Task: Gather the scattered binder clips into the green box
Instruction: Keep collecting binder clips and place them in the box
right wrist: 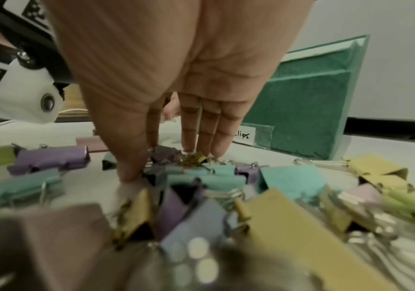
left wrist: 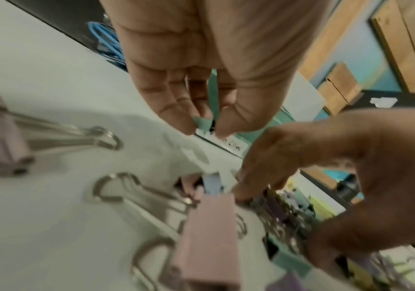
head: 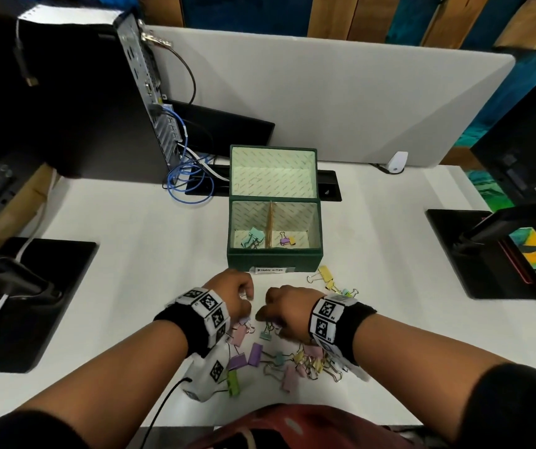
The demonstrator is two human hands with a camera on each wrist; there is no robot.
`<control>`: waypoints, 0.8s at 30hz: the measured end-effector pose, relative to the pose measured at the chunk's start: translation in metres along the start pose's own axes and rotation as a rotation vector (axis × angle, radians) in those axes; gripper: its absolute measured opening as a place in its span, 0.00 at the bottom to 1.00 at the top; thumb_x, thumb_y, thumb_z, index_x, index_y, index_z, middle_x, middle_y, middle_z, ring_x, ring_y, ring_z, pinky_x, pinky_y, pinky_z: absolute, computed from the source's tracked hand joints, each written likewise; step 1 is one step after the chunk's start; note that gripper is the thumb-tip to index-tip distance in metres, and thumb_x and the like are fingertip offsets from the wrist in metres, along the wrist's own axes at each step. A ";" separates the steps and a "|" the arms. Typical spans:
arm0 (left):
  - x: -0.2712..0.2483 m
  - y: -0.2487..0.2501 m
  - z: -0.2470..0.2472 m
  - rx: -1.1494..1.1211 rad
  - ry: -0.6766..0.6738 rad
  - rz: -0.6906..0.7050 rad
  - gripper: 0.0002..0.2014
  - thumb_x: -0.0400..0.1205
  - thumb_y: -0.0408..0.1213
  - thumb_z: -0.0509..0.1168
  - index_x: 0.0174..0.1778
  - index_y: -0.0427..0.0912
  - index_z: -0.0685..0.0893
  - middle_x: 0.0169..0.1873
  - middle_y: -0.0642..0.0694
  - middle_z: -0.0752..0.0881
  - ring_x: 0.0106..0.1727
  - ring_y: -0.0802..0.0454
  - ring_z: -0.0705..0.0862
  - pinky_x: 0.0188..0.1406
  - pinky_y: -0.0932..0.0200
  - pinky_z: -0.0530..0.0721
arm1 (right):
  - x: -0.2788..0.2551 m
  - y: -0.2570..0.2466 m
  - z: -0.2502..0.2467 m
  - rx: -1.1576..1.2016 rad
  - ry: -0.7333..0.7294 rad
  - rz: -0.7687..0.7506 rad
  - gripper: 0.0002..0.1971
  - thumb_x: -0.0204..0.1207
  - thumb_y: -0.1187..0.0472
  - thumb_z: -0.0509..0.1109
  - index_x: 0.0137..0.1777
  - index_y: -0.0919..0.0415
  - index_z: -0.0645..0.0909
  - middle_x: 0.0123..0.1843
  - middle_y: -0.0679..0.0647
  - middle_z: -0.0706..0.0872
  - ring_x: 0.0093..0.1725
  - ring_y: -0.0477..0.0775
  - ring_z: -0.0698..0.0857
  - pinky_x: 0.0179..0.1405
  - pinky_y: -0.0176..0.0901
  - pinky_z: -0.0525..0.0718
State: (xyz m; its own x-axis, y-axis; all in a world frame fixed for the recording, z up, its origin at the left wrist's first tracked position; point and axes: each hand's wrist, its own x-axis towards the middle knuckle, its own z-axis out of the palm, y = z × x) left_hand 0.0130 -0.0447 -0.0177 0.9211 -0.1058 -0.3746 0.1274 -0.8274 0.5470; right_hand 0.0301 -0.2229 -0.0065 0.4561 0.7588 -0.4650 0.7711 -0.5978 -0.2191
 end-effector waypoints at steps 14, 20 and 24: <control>0.008 -0.016 -0.008 -0.974 -0.168 -0.481 0.16 0.76 0.24 0.56 0.23 0.35 0.82 0.32 0.38 0.81 0.29 0.46 0.76 0.25 0.63 0.81 | 0.016 0.006 -0.006 0.084 -0.049 0.047 0.12 0.69 0.69 0.65 0.51 0.59 0.80 0.53 0.61 0.78 0.50 0.64 0.80 0.41 0.45 0.77; 0.000 -0.012 -0.002 -0.067 -0.227 -0.177 0.14 0.65 0.46 0.75 0.42 0.50 0.80 0.38 0.50 0.82 0.39 0.53 0.79 0.40 0.60 0.77 | 0.012 0.020 -0.024 0.401 0.053 0.219 0.12 0.68 0.65 0.71 0.51 0.53 0.84 0.44 0.50 0.80 0.44 0.51 0.80 0.41 0.40 0.79; -0.002 -0.006 0.011 0.271 -0.269 -0.031 0.20 0.66 0.47 0.72 0.53 0.52 0.78 0.45 0.49 0.75 0.45 0.49 0.77 0.44 0.58 0.78 | 0.004 0.031 -0.029 0.793 0.167 0.305 0.10 0.68 0.67 0.72 0.41 0.48 0.84 0.42 0.54 0.85 0.40 0.51 0.84 0.44 0.54 0.89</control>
State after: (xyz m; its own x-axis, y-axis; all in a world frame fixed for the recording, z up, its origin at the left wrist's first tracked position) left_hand 0.0063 -0.0455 -0.0290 0.7843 -0.1897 -0.5907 0.0185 -0.9445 0.3279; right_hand 0.0690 -0.2312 0.0101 0.7001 0.5266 -0.4822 0.0949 -0.7380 -0.6681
